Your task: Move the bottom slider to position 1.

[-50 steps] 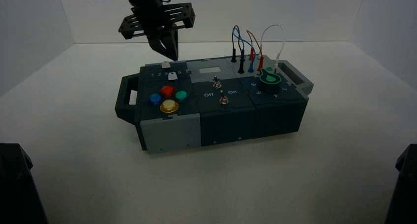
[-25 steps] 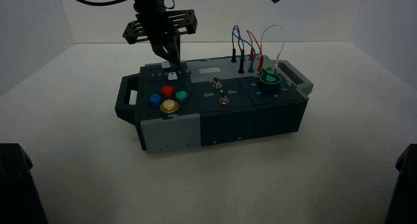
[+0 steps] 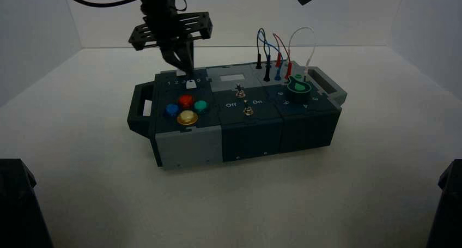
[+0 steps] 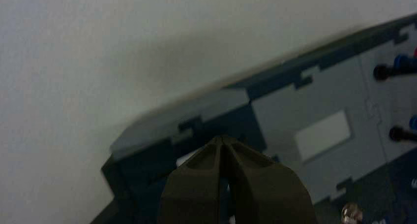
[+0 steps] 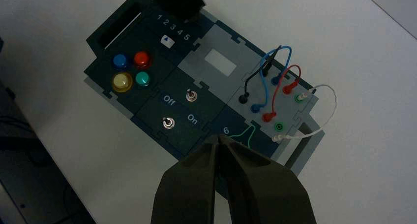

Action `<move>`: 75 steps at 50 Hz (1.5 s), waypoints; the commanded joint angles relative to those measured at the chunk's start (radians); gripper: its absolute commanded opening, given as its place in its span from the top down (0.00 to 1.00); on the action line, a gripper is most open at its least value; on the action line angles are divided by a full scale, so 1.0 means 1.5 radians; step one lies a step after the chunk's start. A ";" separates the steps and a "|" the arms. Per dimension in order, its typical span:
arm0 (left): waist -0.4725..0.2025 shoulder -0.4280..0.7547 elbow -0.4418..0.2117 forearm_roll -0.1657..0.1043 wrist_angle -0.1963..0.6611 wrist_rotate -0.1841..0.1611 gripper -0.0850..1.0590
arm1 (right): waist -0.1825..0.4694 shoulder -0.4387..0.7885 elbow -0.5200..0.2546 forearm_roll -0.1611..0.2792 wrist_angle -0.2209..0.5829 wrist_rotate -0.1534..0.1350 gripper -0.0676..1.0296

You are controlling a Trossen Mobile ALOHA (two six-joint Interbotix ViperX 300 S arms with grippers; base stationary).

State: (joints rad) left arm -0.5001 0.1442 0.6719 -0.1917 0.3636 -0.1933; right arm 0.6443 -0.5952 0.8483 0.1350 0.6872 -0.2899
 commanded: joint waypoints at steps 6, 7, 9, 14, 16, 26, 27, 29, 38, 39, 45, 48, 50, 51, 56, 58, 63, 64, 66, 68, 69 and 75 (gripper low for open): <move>0.013 -0.045 0.013 0.004 0.012 -0.001 0.95 | 0.003 -0.004 -0.008 0.002 -0.002 -0.005 0.96; 0.014 -0.047 0.015 0.005 0.012 -0.001 0.95 | 0.004 -0.004 -0.010 0.002 -0.002 -0.006 0.96; 0.018 -0.051 0.018 0.006 0.011 -0.001 0.95 | 0.004 -0.004 -0.010 0.002 -0.002 -0.006 0.96; 0.033 -0.059 0.027 0.008 0.009 -0.001 0.95 | 0.004 -0.004 -0.010 0.002 -0.001 -0.007 0.96; 0.039 -0.061 0.031 0.009 0.009 0.000 0.95 | 0.004 -0.004 -0.010 0.002 -0.001 -0.007 0.96; 0.046 -0.069 0.036 0.009 0.009 0.001 0.95 | 0.004 -0.004 -0.008 0.001 -0.002 -0.008 0.96; 0.046 -0.069 0.036 0.009 0.009 0.001 0.95 | 0.004 -0.004 -0.008 0.001 -0.001 -0.008 0.96; 0.046 -0.071 0.036 0.009 0.009 0.001 0.95 | 0.004 -0.004 -0.010 0.001 -0.001 -0.008 0.96; 0.047 -0.072 0.037 0.008 0.011 0.001 0.95 | 0.003 -0.003 -0.013 0.000 0.003 -0.008 0.96; 0.047 -0.072 0.037 0.007 0.012 0.001 0.95 | 0.004 -0.003 -0.013 0.000 0.004 -0.008 0.96; 0.038 -0.073 0.031 0.002 0.015 0.000 0.95 | 0.004 -0.003 -0.011 0.000 0.003 -0.008 0.96; 0.029 -0.073 0.025 -0.001 0.017 -0.002 0.95 | 0.004 -0.003 -0.011 0.000 0.004 -0.008 0.96; 0.021 -0.073 0.020 -0.004 0.020 -0.004 0.95 | 0.004 -0.003 -0.010 0.000 0.003 -0.008 0.96; 0.015 -0.073 0.017 -0.005 0.022 -0.005 0.95 | 0.004 -0.004 -0.010 0.000 0.004 -0.008 0.96; -0.006 -0.070 0.003 -0.008 0.024 -0.008 0.95 | 0.004 -0.003 -0.010 0.000 0.004 -0.008 0.96; -0.010 -0.067 -0.002 -0.008 0.024 -0.010 0.95 | 0.004 -0.003 -0.008 0.000 0.004 -0.008 0.96; -0.013 -0.053 -0.015 -0.008 0.022 -0.012 0.95 | 0.004 -0.003 -0.008 0.000 0.004 -0.008 0.96; -0.013 -0.048 -0.016 -0.008 0.024 -0.012 0.95 | 0.003 -0.003 -0.010 0.000 0.003 -0.007 0.96; -0.013 -0.042 -0.018 -0.008 0.024 -0.011 0.95 | 0.004 -0.003 -0.010 0.000 0.004 -0.008 0.96; -0.012 -0.035 -0.018 -0.008 0.024 -0.012 0.95 | 0.004 -0.003 -0.010 0.000 0.004 -0.008 0.96; -0.013 -0.032 -0.019 -0.008 0.022 -0.011 0.95 | 0.004 -0.003 -0.008 0.000 0.004 -0.008 0.96; -0.012 -0.016 -0.016 -0.008 0.022 -0.012 0.95 | 0.004 -0.004 -0.007 0.000 0.005 -0.008 0.96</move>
State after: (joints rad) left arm -0.5185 0.1227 0.6673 -0.2025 0.4019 -0.2056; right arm 0.6443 -0.5952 0.8483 0.1335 0.6980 -0.2945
